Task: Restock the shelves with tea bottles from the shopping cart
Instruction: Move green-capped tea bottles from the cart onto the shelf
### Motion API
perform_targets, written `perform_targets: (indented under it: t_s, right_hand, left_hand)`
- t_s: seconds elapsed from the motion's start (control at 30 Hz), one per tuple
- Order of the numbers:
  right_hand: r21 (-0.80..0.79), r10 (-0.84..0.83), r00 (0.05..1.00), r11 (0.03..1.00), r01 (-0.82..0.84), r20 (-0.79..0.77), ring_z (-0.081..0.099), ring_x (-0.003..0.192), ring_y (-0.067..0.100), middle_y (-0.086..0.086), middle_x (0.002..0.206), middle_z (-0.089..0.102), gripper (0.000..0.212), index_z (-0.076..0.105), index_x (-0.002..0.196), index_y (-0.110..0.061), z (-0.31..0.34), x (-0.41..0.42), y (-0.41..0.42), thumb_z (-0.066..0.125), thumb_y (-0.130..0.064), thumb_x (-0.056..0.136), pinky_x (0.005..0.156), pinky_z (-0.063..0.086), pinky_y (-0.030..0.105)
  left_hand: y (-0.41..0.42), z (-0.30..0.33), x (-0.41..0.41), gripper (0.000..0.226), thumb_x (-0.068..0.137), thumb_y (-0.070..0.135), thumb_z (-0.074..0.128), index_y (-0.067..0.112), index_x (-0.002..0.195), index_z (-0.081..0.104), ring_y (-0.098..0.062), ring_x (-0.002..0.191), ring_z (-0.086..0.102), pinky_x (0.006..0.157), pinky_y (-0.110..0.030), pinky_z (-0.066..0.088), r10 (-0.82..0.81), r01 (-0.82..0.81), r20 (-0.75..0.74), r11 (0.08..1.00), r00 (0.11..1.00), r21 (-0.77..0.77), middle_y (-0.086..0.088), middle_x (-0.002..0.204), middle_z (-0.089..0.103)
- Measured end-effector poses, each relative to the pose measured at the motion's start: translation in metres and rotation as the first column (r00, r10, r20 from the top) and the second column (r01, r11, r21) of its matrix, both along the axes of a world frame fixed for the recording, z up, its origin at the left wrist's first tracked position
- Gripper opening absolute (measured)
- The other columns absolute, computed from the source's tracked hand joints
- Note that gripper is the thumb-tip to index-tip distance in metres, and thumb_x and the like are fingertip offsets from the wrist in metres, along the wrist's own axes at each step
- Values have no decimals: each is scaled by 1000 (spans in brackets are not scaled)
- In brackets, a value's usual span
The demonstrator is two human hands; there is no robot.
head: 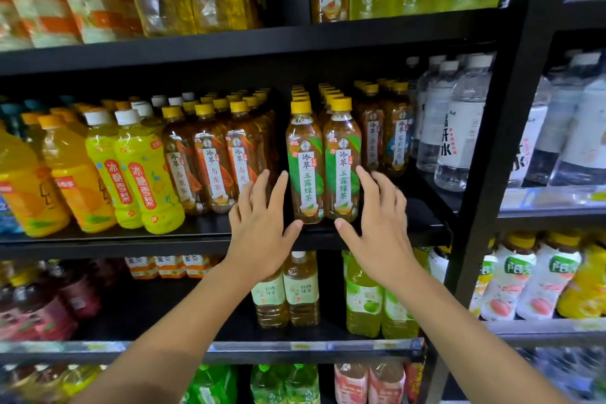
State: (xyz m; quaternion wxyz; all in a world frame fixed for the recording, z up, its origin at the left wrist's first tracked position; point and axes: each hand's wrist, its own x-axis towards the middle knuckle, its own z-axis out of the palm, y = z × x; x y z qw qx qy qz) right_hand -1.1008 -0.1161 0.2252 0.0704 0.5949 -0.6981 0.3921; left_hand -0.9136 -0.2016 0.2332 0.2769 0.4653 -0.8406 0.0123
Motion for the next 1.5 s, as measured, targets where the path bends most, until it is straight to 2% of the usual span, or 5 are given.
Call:
perform_targets:
  t_s: [0.23, 0.73, 1.13, 1.27, 1.5]
  right_hand:
    - [-59, -41, 935, 998, 21, -352, 3, 156, 33, 10, 168, 3, 86, 2, 161, -32, 51, 31, 2, 53, -53, 94, 125, 11, 56]
    - [-315, 60, 877, 920, -234, -477, -13, 155, 18, -6, 167, -11, 67, 5, 158, -40, 216, 73, -15, 19, -63, 98, 123, 3, 39]
    - [-436, 296, 952, 848, -301, -81, 34, 133, 12, -6, 142, 29, 57, 29, 143, -33, 312, 94, -97, 59, -46, 96, 94, 41, 29]
    - [-480, 475, 877, 789, -385, 78, 50, 119, 12, -4, 133, 41, 56, 33, 129, -32, 326, 93, -120, 70, -46, 89, 94, 56, 36]
    - [-511, 589, 783, 744, -430, 199, 61, 102, -7, -18, 124, 53, 61, 34, 128, -43, 316, 92, -134, 77, -40, 85, 74, 56, 16]
  left_hand:
    - [13, 48, 25, 82, 99, 55, 47, 36, 161, -3, -31, 157, -5, 122, -53, 13, 85, -47, 121, 957, 989, -286, 0, 171, -7]
    - [7, 208, 94, 67, 102, 64, 22, 48, 156, -13, -12, 153, -23, 124, -44, 3, 149, -178, -99, 848, 984, -499, 19, 166, -16]
    - [-61, 286, 103, 64, 94, 43, 66, 31, 142, 25, -1, 127, 21, 108, -28, 29, -204, 25, -387, 908, 899, -419, 11, 137, 26]
    - [-82, 303, 97, 68, 83, 42, 78, 32, 124, 25, -9, 120, 37, 97, -27, 43, -302, 62, -495, 894, 815, -444, 6, 126, 32]
    - [-97, 282, 92, 65, 82, 33, 82, 30, 119, 29, 6, 112, 53, 82, -9, 50, -432, 182, -647, 890, 628, -418, 14, 120, 45]
